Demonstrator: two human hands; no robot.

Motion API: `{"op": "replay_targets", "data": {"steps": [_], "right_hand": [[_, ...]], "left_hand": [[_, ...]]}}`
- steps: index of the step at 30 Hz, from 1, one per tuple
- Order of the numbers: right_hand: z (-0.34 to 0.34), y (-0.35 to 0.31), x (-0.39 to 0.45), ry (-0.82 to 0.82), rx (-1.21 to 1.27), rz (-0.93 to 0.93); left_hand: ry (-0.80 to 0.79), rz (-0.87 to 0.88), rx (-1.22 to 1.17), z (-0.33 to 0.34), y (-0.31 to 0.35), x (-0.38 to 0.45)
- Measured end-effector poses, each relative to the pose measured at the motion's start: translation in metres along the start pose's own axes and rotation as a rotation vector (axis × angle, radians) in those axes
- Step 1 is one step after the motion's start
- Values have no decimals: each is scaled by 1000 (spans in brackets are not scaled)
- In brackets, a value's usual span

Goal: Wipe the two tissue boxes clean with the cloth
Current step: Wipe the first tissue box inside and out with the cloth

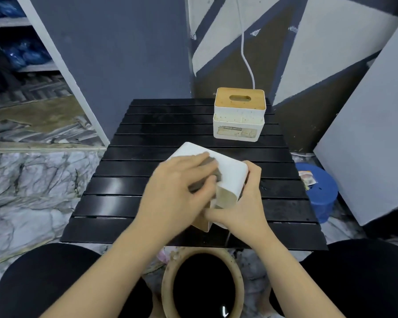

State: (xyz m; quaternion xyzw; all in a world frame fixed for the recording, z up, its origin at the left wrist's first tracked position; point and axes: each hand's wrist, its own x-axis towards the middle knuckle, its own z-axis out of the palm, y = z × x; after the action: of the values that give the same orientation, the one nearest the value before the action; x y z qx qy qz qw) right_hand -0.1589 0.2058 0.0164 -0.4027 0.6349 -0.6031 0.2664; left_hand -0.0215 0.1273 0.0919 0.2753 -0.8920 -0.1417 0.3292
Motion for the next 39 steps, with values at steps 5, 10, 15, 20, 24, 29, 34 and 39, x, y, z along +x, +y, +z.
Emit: {"op": "replay_targets", "data": {"steps": [5, 10, 15, 20, 24, 29, 34, 39], "right_hand": [[-1, 0, 3, -18, -68, -39], [-1, -1, 3, -33, -51, -37], [-2, -3, 5, -50, -57, -67], [-1, -6, 9, 8, -175, -258], [-3, -4, 4, -7, -44, -176], [-6, -1, 1, -58, -9, -19], [-4, -2, 3, -61, -49, -52], [-5, -5, 4, -62, -55, -56]], "left_hand": [[-79, -394, 97, -13, -20, 26], [-154, -395, 238, 19, -19, 57], [-59, -87, 214, 45, 13, 41], [-128, -36, 76, 48, 35, 17], [-39, 126, -55, 38, 28, -2], [64, 70, -82, 14, -4, -16], [-36, -151, 9, -15, -24, 2], [-216, -294, 130, -3, -19, 35]]}}
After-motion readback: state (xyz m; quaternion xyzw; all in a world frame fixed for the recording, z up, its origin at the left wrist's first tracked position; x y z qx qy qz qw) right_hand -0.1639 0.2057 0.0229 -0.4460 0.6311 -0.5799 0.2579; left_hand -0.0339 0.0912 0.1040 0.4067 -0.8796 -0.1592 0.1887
